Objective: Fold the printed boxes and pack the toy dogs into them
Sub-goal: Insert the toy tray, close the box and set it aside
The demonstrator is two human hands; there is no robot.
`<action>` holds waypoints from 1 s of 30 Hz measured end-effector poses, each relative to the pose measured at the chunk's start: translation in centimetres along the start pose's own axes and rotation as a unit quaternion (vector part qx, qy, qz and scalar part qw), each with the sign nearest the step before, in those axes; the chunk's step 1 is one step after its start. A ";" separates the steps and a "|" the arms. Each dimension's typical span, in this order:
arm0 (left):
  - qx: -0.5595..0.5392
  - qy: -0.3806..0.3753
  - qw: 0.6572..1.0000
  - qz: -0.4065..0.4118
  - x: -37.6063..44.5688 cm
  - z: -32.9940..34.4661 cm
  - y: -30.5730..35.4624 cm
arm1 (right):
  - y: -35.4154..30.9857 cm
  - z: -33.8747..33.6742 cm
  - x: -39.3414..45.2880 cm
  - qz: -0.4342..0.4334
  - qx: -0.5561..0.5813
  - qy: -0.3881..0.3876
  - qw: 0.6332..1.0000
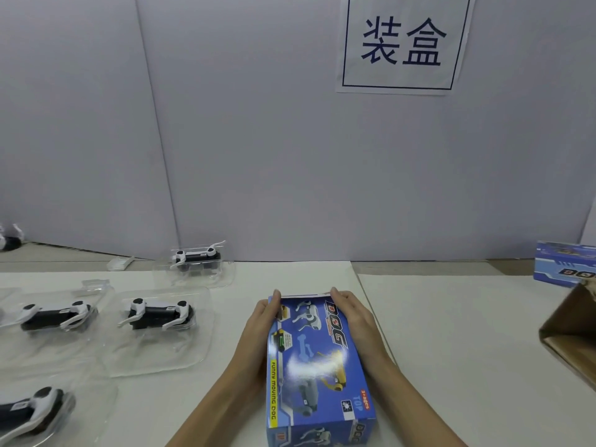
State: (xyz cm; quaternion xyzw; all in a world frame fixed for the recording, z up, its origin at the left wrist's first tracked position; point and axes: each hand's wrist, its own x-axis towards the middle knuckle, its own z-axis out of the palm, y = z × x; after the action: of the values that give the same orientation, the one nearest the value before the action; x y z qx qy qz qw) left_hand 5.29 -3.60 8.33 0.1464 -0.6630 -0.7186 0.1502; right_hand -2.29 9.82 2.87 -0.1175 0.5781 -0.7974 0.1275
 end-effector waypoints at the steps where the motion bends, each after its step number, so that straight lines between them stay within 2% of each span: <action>1: 0.032 -0.014 0.999 0.012 -0.2 0.2 0.0 | 0.0 0.0 0.0 0.002 0.004 0.001 1.000; 3: 0.066 -0.047 0.996 0.046 -0.4 -0.2 -0.6 | 0.0 0.0 0.0 -0.009 0.016 0.011 1.000; 5: 0.020 -0.076 0.997 0.024 -0.8 -0.7 -1.0 | 0.3 -0.1 0.3 -0.032 0.034 0.047 0.998; 7: -0.004 -0.055 0.998 -0.006 -0.2 -1.5 -1.3 | 0.4 -0.3 0.6 -0.051 0.036 0.081 0.995; 11: -0.066 -0.093 0.993 -0.007 0.5 -3.2 -3.0 | 0.0 -0.4 0.5 -0.088 -0.022 0.057 0.994; 13: -0.069 -0.072 0.993 0.055 1.2 -3.8 -3.5 | -0.3 -0.2 0.4 -0.128 -0.057 0.041 0.989; 15: -0.001 -0.015 0.982 0.186 1.7 -4.3 -3.4 | -0.6 -0.1 0.5 -0.163 -0.090 0.039 0.982; 17: 0.116 0.032 0.938 0.326 2.1 -4.9 -3.4 | -0.5 -0.1 0.6 -0.167 -0.110 0.046 0.979; 20: 0.320 0.087 0.831 0.447 2.9 -5.0 -4.4 | 0.1 -0.5 0.6 -0.134 -0.105 0.077 0.982; 22: 0.404 0.070 0.784 0.467 3.6 -4.9 -5.6 | 0.5 -0.6 0.8 -0.109 -0.093 0.117 0.983; 27: 0.550 -0.011 0.716 0.429 5.3 -5.2 -8.7 | 1.0 -1.2 1.5 -0.089 -0.072 0.247 0.962; 29: 0.577 -0.024 0.699 0.422 5.7 -5.2 -9.7 | 1.0 -1.4 1.4 -0.119 -0.114 0.267 0.949; 30: 0.577 -0.027 0.702 0.416 5.8 -5.2 -10.0 | 1.0 -1.3 1.1 -0.148 -0.151 0.270 0.939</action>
State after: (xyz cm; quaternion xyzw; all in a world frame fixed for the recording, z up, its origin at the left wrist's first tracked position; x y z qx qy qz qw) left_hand 1.89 -9.95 -2.12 -0.1057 -0.9454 -0.0636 0.3017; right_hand -3.74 10.31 1.52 0.0002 0.6806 -0.7123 -0.1716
